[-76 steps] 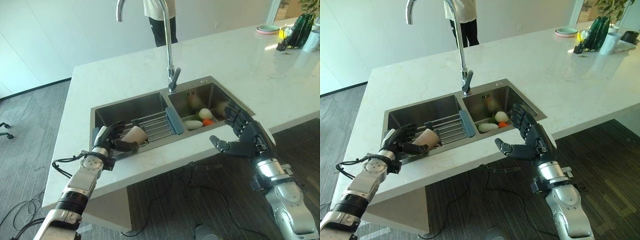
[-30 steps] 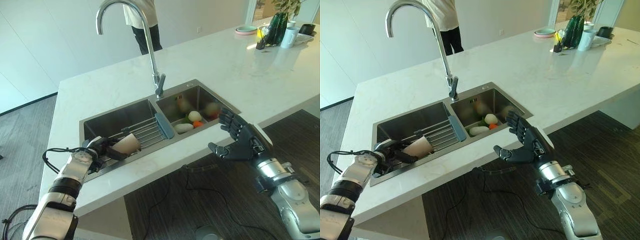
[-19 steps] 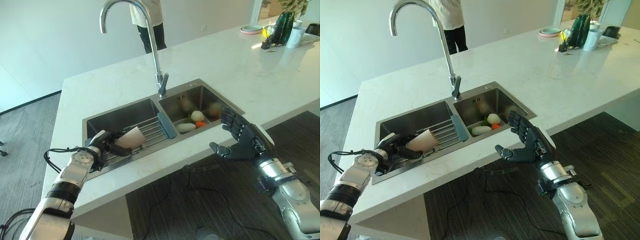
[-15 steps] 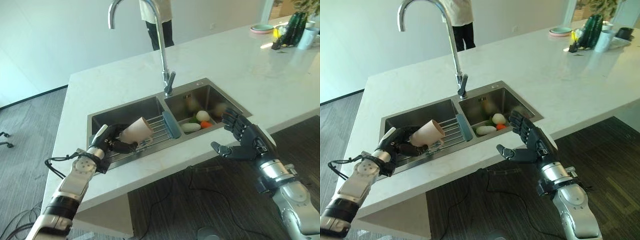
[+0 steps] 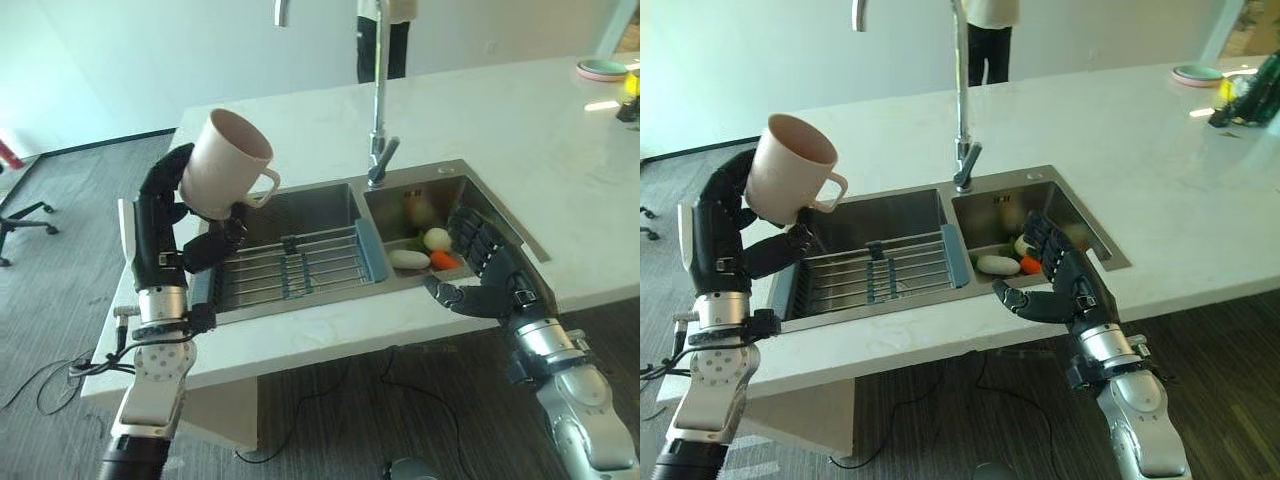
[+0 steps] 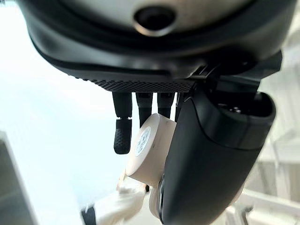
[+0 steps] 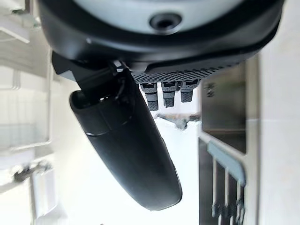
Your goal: Place the dishes in the dishwasher.
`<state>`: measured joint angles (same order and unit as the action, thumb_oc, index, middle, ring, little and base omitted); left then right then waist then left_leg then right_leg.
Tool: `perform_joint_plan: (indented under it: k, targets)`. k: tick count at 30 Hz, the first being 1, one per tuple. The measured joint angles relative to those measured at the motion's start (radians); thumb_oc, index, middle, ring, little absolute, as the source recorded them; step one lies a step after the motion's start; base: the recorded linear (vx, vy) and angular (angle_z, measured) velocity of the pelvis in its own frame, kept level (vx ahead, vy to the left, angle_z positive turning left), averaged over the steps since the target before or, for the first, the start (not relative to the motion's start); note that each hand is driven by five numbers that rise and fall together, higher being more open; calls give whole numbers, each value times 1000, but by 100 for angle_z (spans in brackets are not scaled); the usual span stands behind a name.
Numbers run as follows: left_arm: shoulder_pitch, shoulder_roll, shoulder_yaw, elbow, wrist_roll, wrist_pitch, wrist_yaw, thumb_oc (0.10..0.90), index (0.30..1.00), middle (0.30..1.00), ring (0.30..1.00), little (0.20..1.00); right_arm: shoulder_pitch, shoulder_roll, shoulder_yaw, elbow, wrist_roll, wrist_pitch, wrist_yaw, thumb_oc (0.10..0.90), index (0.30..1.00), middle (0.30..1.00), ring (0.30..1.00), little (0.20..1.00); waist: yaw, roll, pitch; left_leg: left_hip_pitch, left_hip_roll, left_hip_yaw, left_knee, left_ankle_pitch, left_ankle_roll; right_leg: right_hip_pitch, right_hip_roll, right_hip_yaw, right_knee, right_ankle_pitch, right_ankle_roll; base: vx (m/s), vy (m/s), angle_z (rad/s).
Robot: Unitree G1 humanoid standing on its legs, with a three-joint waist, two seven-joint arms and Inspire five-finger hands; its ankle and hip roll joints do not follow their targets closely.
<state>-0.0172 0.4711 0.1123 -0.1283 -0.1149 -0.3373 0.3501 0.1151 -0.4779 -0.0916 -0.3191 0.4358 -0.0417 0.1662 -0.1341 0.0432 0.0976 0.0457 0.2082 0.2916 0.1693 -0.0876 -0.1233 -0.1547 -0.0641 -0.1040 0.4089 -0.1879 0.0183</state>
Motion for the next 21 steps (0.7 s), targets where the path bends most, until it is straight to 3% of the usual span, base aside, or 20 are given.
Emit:
perform_joint_plan:
  k: [4,6,8,9,10,11,13,14,15,16,17,18,19,20,21]
  targets:
    - [208,-122,80,-158,-1,-30,18,400,300,300,300,300,35,-2,-3,-72,20,-27,2,800,900,900,900,900,88,-8,8,-34,-1,-88,5,12,-14,-5,-13,-52,33,-38,-10,-9,-25,47]
    - [264,-136,86,-158,-37,-31,14,400,300,300,300,300,33,-1,7,-80,40,-36,13,800,900,900,900,900,162,-12,19,-67,-5,-124,-1,28,-2,-8,-19,-91,50,-44,-15,-62,20,62]
    - [327,-147,84,-192,-78,-33,-6,400,300,300,300,300,42,9,11,-91,39,-65,3,800,900,900,900,900,206,-16,53,-103,-13,-189,1,43,6,-7,-35,-149,66,-57,-21,-85,78,101]
    - [348,-140,85,-192,-88,-32,-17,400,300,300,300,300,45,9,14,-94,38,-74,-7,800,900,900,900,900,227,-20,67,-137,-22,-221,-6,58,27,-13,-62,-193,71,-56,-32,-74,162,125]
    - [357,-138,86,-192,-97,-32,-23,400,300,300,300,300,45,7,16,-94,38,-80,-14,800,900,900,900,900,247,-18,82,-153,-18,-223,-7,59,37,-12,-77,-228,68,-54,-37,-1,140,131]
    - [359,-138,87,-191,-118,-32,-30,400,300,300,300,300,44,6,24,-93,36,-81,-24,800,900,900,900,900,268,-23,91,-174,-13,-202,11,44,50,-6,-103,-281,64,-50,-40,-16,165,148]
    - [320,-132,76,-178,-139,-30,-67,400,300,300,300,300,51,22,25,-71,35,-88,-51,800,900,900,900,900,240,-31,107,-206,55,52,98,18,42,88,-170,-455,14,-36,-27,-51,198,211]
    - [297,-131,76,-167,-142,-31,-80,400,300,300,300,300,47,16,20,-67,35,-95,-61,800,900,900,900,900,244,-36,109,-189,78,136,119,13,34,103,-196,-482,10,-32,-19,-77,330,229]
    - [267,-128,63,-141,-168,-46,-83,400,300,300,300,300,49,4,2,-66,35,-122,-73,800,900,900,900,900,215,-41,116,-163,116,302,147,6,24,162,-244,-590,-27,-4,24,-76,446,204]
    - [242,-117,45,-119,-178,-49,-95,400,300,300,300,300,54,-16,-18,-65,35,-128,-85,800,900,900,900,900,201,-41,114,-133,114,369,160,7,22,189,-280,-620,-41,13,44,-38,364,190]
    - [251,-114,39,-116,-198,-62,-101,400,300,300,300,300,43,-41,-36,-64,36,-133,-88,800,900,900,900,900,197,-37,114,-105,95,351,150,6,25,203,-303,-614,-39,33,77,-14,346,148]
    - [260,-110,37,-118,-200,-85,-103,400,300,300,300,300,36,-60,-67,-69,37,-168,-90,800,900,900,900,900,171,-8,110,-77,53,289,98,25,63,199,-323,-550,-26,34,92,42,425,125]
    - [262,-104,41,-116,-224,-87,-100,400,300,300,300,300,36,-36,-56,-73,38,-175,-96,800,900,900,900,900,162,-28,118,-80,0,269,93,22,101,191,-345,-475,-32,41,77,63,498,103]
    - [262,-91,53,-115,-239,-87,-100,400,300,300,300,300,30,-20,-41,-67,37,-177,-90,800,900,900,900,900,172,-44,120,-85,-16,263,96,11,112,190,-314,-427,-73,34,88,87,512,77]
    - [251,-89,66,-107,-239,-87,-103,400,300,300,300,300,35,9,-29,-68,35,-182,-91,800,900,900,900,900,185,-52,118,-110,-30,239,130,-21,119,225,-294,-425,-127,77,107,77,377,72]
